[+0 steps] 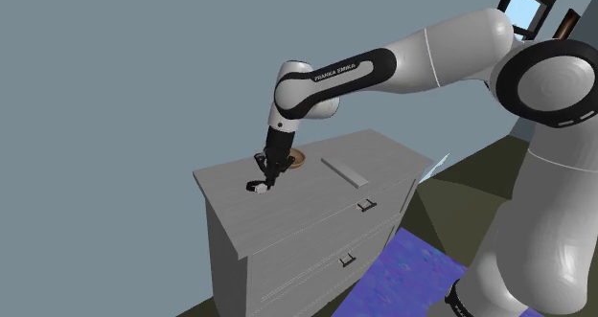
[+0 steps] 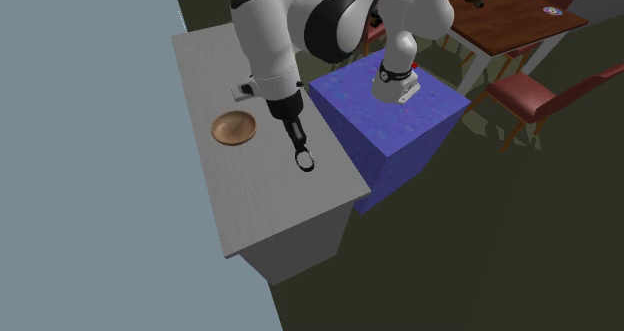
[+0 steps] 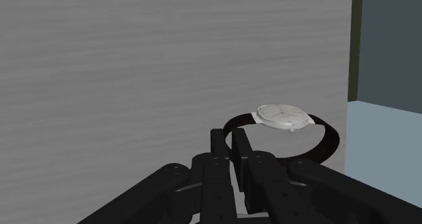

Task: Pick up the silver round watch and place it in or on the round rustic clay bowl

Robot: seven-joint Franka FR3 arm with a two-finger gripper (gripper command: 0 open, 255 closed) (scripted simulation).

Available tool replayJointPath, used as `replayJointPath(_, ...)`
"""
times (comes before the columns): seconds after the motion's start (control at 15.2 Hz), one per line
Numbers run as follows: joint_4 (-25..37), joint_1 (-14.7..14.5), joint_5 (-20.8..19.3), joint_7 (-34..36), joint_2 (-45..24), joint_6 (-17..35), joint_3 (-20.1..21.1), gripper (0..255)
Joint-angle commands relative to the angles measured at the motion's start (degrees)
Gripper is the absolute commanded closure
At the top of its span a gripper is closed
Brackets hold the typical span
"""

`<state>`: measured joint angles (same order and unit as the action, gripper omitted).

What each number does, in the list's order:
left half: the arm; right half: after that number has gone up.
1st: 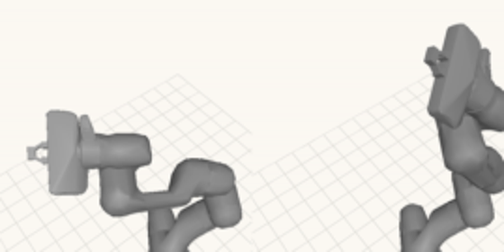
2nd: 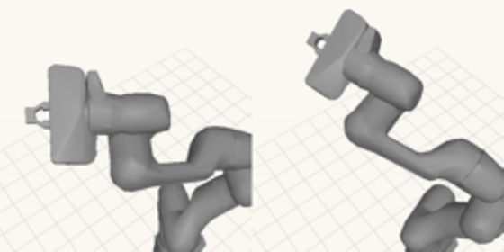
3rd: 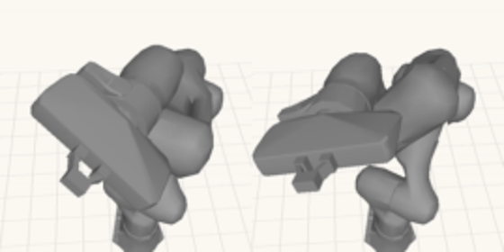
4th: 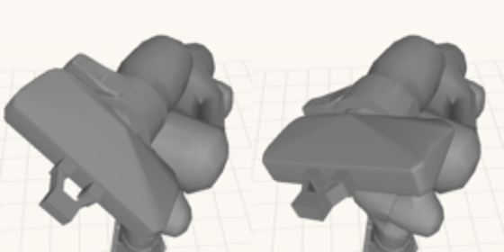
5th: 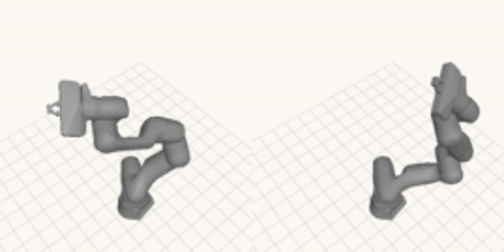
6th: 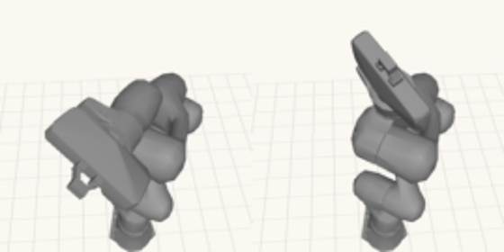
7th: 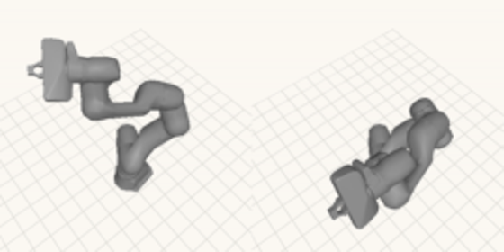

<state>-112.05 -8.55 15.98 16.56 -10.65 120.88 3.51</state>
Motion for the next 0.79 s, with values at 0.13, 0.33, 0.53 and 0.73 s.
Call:
replayJointPath(0.13, 1.59, 0.06, -0.35, 0.71, 1.21, -2.76, -0.08, 255)
replayJointPath(0.33, 2.88, 0.11, -0.58, 1.23, 2.02, -4.82, -0.13, 255)
replayJointPath(0.53, 4.28, 0.15, -0.79, 1.74, 2.74, -6.89, -0.18, 255)
replayJointPath(0.73, 5.81, 0.20, -0.98, 2.24, 3.35, -8.98, -0.23, 255)
